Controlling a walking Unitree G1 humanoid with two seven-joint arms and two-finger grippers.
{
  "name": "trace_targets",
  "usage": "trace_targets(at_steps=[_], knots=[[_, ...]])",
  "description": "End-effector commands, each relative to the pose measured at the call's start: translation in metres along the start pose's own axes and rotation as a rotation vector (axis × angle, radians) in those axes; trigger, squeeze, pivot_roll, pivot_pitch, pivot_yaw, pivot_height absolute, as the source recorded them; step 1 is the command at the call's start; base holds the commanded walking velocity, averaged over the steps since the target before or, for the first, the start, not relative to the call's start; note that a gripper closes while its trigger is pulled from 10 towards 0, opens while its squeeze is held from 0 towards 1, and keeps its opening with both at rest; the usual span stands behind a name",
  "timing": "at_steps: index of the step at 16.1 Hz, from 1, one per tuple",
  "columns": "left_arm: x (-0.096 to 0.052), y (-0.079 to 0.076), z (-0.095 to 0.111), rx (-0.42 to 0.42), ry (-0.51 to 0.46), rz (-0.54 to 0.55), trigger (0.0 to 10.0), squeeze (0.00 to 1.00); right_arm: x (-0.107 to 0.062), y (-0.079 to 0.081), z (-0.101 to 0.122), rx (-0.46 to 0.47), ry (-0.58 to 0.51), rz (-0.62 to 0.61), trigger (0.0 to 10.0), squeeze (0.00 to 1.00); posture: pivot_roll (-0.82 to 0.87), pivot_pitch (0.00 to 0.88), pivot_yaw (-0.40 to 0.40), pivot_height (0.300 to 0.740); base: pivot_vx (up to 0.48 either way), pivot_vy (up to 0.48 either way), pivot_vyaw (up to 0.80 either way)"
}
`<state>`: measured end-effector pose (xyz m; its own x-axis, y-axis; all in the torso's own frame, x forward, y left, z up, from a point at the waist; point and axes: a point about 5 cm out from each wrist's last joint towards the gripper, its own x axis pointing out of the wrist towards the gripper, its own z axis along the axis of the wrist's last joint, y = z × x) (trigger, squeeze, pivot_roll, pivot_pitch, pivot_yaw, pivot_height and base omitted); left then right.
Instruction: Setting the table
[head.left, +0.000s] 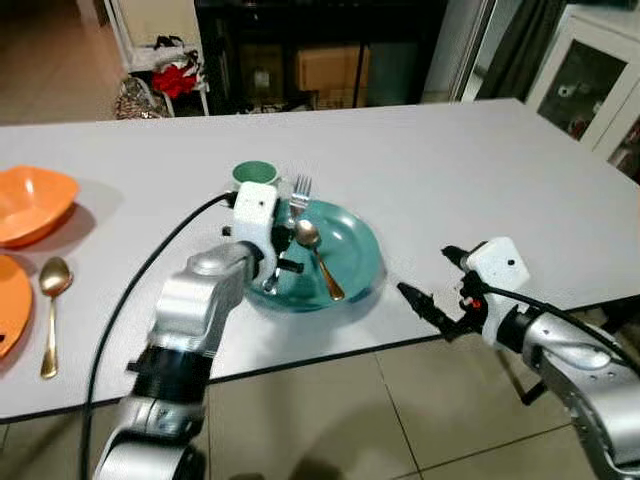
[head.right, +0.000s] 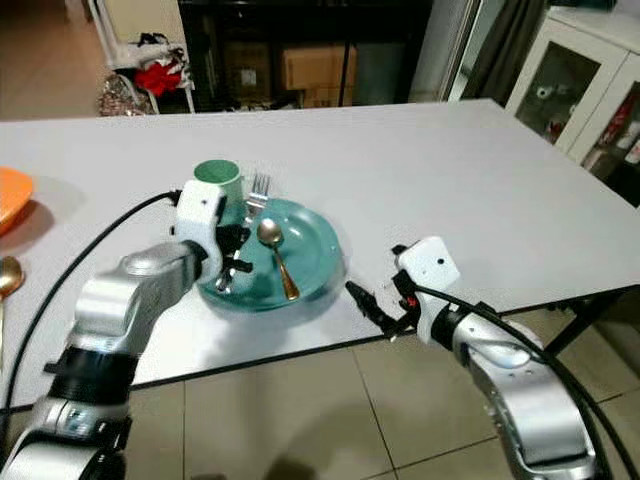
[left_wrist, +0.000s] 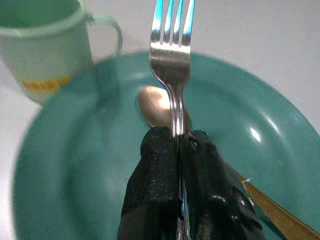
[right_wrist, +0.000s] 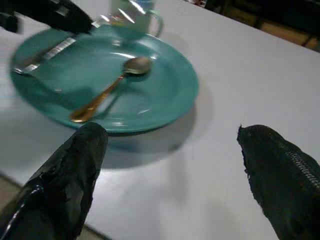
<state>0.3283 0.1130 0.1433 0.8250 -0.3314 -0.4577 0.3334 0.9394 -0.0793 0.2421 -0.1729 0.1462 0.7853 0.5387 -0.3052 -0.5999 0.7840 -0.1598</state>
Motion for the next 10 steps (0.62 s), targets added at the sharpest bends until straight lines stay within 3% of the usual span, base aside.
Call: trace_targets(at_steps=[1, 6, 8, 10], knots=[[0.005, 0.0, 0.0, -0.042, 0.062, 0.026, 10.0, 0.0, -0.003, 0.003, 0.006, -0.025, -0.034, 0.076, 10.0, 0.0, 0.06, 0.0, -0.008, 0.74, 0.0, 0.0, 0.0], [0.019, 0.0, 0.001, -0.146, 0.162, 0.1, 10.0, 0.0, -0.003, 0.015, 0.006, -0.079, -0.017, 0.238, 10.0, 0.0, 0.05, 0.0, -0.01, 0.74, 0.0, 0.0, 0.0], [0.023, 0.0, 0.002, -0.271, 0.18, 0.134, 10.0, 0.0, -0.007, 0.02, 0.008, -0.084, -0.019, 0.31, 10.0, 0.0, 0.05, 0.0, -0.016, 0.74, 0.0, 0.0, 0.0], [0.026, 0.001, 0.003, -0.307, 0.187, 0.167, 10.0, 0.0, -0.008, 0.02, 0.007, -0.091, -0.015, 0.327, 10.0, 0.0, 0.05, 0.0, -0.017, 0.74, 0.0, 0.0, 0.0]])
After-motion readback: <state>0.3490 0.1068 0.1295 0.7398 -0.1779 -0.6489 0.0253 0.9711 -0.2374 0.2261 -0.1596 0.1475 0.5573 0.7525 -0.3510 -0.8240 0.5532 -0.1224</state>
